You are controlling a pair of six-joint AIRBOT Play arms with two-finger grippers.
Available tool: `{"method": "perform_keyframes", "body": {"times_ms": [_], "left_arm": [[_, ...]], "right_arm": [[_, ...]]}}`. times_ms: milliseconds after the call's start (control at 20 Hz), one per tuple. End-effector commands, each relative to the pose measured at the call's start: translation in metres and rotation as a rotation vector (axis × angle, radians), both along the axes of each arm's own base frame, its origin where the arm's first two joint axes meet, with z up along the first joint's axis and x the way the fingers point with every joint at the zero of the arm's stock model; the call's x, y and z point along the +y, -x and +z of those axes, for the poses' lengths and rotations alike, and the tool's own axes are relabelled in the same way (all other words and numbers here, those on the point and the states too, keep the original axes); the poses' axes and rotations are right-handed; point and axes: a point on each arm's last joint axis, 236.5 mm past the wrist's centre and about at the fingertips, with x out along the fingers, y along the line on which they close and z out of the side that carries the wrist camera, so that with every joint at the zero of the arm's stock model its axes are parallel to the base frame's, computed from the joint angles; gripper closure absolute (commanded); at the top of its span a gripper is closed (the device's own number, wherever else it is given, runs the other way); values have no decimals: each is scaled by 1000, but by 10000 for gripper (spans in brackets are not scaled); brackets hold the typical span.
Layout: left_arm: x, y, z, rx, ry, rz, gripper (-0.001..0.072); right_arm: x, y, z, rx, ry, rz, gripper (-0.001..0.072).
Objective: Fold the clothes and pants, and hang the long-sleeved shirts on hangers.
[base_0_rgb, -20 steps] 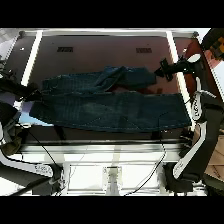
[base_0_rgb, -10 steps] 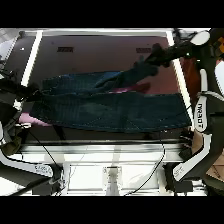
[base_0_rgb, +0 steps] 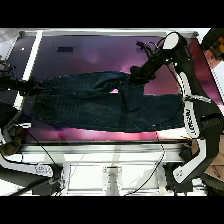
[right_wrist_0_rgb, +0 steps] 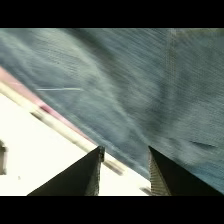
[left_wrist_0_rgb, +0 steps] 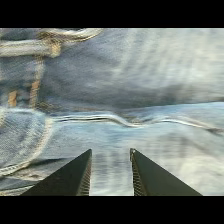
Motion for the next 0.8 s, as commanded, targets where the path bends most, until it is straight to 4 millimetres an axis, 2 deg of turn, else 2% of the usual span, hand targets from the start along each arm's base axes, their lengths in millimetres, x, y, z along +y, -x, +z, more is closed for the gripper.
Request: {"method": "perform_keyframes", "body": {"times_ms": [0,50,100,150,300,550,650,750], "left_arm": [[-15,-8,28,-93,52,-27,430],[-18,-9,34,-115,60,-40,430],[-21,-10,38,-127,66,-43,430],[-22,-11,40,-138,70,-50,430],[-23,-11,43,-154,66,-64,430],[-28,-11,47,-176,74,-95,429],[-28,-10,47,-176,74,-97,430],[-28,-10,47,-177,73,-99,430]], "right_arm": [[-19,-18,-11,-80,103,-18,381],[-16,-33,-10,-152,91,0,376],[-13,-44,-10,-199,81,0,309],[-10,-53,-10,-246,75,12,213],[-6,-53,-29,-277,86,100,204],[1,-35,-92,-153,129,165,204],[13,-33,-102,-149,130,193,204],[24,-38,-104,-201,139,221,204]]}}
